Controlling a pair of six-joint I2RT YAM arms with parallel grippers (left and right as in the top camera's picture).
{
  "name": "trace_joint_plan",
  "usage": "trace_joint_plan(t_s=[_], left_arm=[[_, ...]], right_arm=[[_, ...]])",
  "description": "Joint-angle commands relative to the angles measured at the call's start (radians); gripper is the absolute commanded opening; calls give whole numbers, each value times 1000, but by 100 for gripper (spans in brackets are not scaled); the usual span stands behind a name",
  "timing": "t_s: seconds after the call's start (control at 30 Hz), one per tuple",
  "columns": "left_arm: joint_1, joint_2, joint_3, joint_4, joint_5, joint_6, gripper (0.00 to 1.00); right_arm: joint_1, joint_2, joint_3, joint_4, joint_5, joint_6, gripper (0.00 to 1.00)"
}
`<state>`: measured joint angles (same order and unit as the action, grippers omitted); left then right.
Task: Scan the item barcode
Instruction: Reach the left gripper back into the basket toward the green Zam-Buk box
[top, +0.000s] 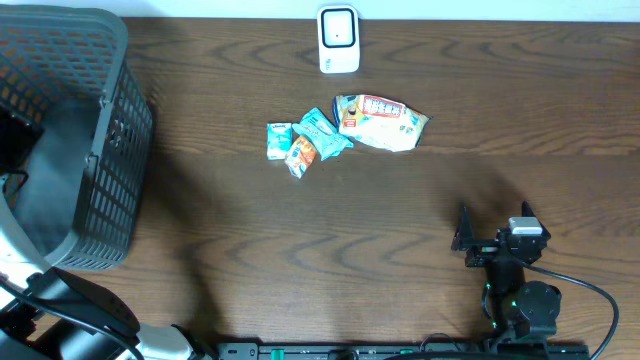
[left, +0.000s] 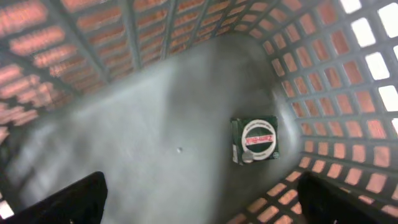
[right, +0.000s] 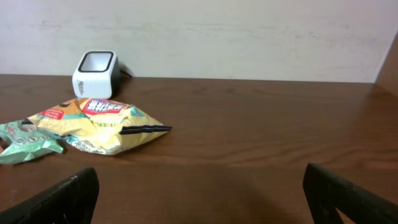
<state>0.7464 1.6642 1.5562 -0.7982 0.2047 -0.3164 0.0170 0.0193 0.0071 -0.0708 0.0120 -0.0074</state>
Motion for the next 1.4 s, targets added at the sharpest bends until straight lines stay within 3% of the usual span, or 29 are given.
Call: trace_joint_plan(t_s=[0.0, 0.27, 0.47, 0.67, 0.87, 1.1, 1.37], left_arm=[[3, 2, 3, -16, 12, -114, 98], [-11, 2, 1, -2, 51, -132, 98], [-87, 3, 1, 84, 50, -11, 98], [-158, 17, 1, 153, 40, 9, 98], [-190, 87, 2, 136, -88, 10, 98], [-214, 176, 31, 125, -90, 103, 98], [-280, 299, 31, 165, -94, 105, 98]], right_arm=[[-2, -2, -2, -4, 1, 14, 99], [-2, -2, -2, -4, 1, 14, 99], [-2, -2, -2, -4, 1, 14, 99], [-2, -2, -2, -4, 1, 14, 99], [-2, -2, -2, -4, 1, 14, 99], [-2, -2, -2, -4, 1, 14, 99], [-2, -2, -2, -4, 1, 14, 99]])
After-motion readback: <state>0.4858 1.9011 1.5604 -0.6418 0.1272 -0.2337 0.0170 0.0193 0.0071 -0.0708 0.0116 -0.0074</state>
